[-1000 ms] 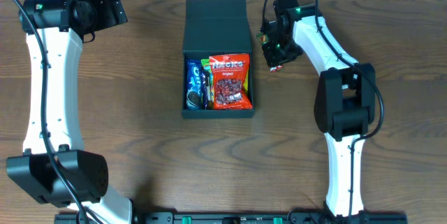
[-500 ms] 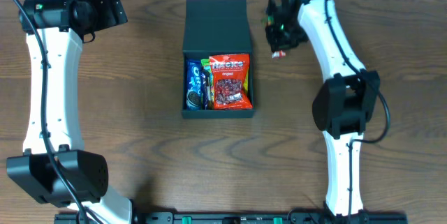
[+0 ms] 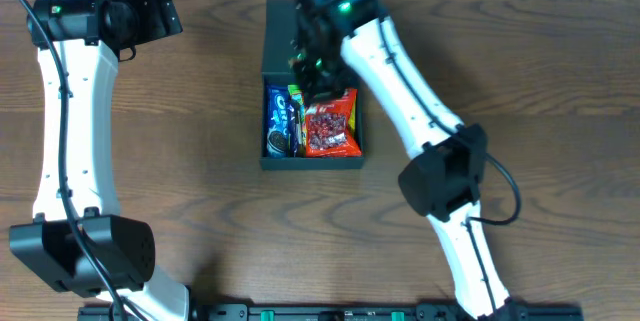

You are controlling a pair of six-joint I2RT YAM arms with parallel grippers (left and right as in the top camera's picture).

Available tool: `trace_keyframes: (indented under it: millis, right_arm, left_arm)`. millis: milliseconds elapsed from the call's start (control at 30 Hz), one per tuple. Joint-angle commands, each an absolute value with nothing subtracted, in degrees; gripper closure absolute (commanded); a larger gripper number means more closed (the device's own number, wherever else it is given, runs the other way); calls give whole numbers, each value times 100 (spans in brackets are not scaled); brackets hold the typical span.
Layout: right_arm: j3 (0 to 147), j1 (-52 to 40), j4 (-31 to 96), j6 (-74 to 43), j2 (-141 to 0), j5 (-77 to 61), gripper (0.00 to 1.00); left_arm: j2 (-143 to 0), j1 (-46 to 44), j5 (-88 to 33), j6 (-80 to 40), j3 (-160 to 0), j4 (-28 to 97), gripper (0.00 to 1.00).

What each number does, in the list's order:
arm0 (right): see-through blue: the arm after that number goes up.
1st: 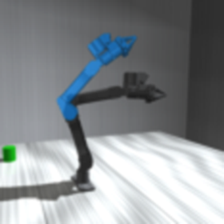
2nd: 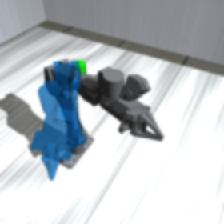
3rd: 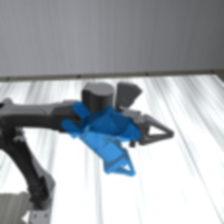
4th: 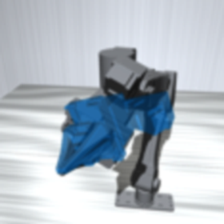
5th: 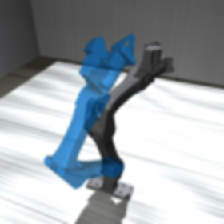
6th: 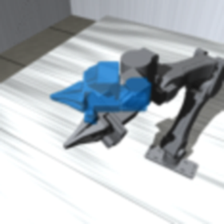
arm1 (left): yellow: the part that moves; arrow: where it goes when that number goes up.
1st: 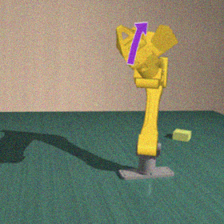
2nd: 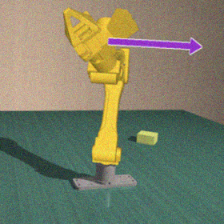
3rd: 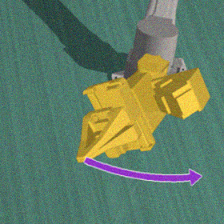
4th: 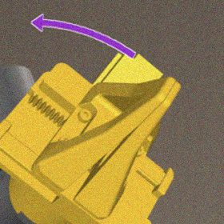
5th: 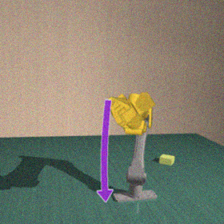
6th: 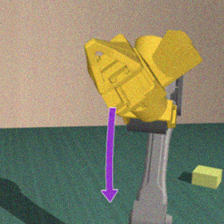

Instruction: Pack container

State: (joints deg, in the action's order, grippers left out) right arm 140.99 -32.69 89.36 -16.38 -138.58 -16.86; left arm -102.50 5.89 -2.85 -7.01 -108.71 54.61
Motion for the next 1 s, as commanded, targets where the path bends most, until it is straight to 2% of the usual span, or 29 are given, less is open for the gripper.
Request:
trace_keyframes:
  millis: [0, 200, 267, 300, 333, 367, 467, 633, 667, 700, 733, 800, 833, 867, 933, 967]
  right_arm:
    - [13937, -3468, 8947, -2268, -13839, -1734, 87]
    - [13915, -3710, 8735, -2425, -13837, -1678, 87]
    - [13915, -3789, 8700, -2445, -13839, -1678, 83]
    - [13915, -3811, 8698, -2443, -13839, -1675, 65]
    - [13915, -3813, 8696, -2440, -13837, -1675, 41]
    - [13915, -3811, 8689, -2440, -13839, -1675, 37]
    - [13974, -3715, 8611, -2443, -13832, -1678, 36]
    - [14824, -3205, 8558, -2410, -13832, -1623, 52]
    - [15045, -3046, 8514, -2366, -13832, -1527, 55]
    - [15242, -2877, 8473, -2353, -13832, -1363, 55]
    - [15391, -2716, 8427, -2353, -13832, -1173, 58]
    - [15552, -2377, 8298, -2351, -13832, -690, 62]
    - [15559, -2215, 8237, -2353, -13832, -451, 70]
    - [15557, -2025, 8202, -2351, -13832, -237, 75]
    - [15511, -1717, 8200, -2351, -13834, -23, 75]
    - [15476, -1575, 8202, -2349, -13834, -1, 75]
  left_arm:
    - [-10112, 598, -281, -596, -11013, 5463, 5]
    - [-10112, 598, -281, -596, -11013, 5476, 5]
    - [-10112, 598, -281, -596, -11013, 5483, 5]
    - [-10112, 598, -281, -596, -11013, 5487, 5]
    - [-10112, 598, -281, -596, -11013, 5489, 5]
    - [-10112, 598, -283, -598, -11013, 5487, 5]
    - [-10112, 598, -292, -607, -11013, 5476, 5]
    - [-10114, 580, -569, -1210, -10812, 5118, 4]
    - [-10134, 554, -692, -1328, -10715, 4945, 1]
    - [-10169, 521, -788, -1398, -10650, 4805, 8]
    - [-10241, 471, -893, -1444, -10582, 4644, 20]
    - [-10442, 349, -1127, -1441, -10503, 4421, 36]
    - [-10571, 281, -1240, -1441, -10495, 4353, 49]
    - [-10744, 189, -1387, -1441, -10492, 4313, 59]
    - [-11061, 12, -1533, -1441, -10492, 4296, 72]
    - [-11198, -71, -1533, -1439, -10492, 4296, 83]
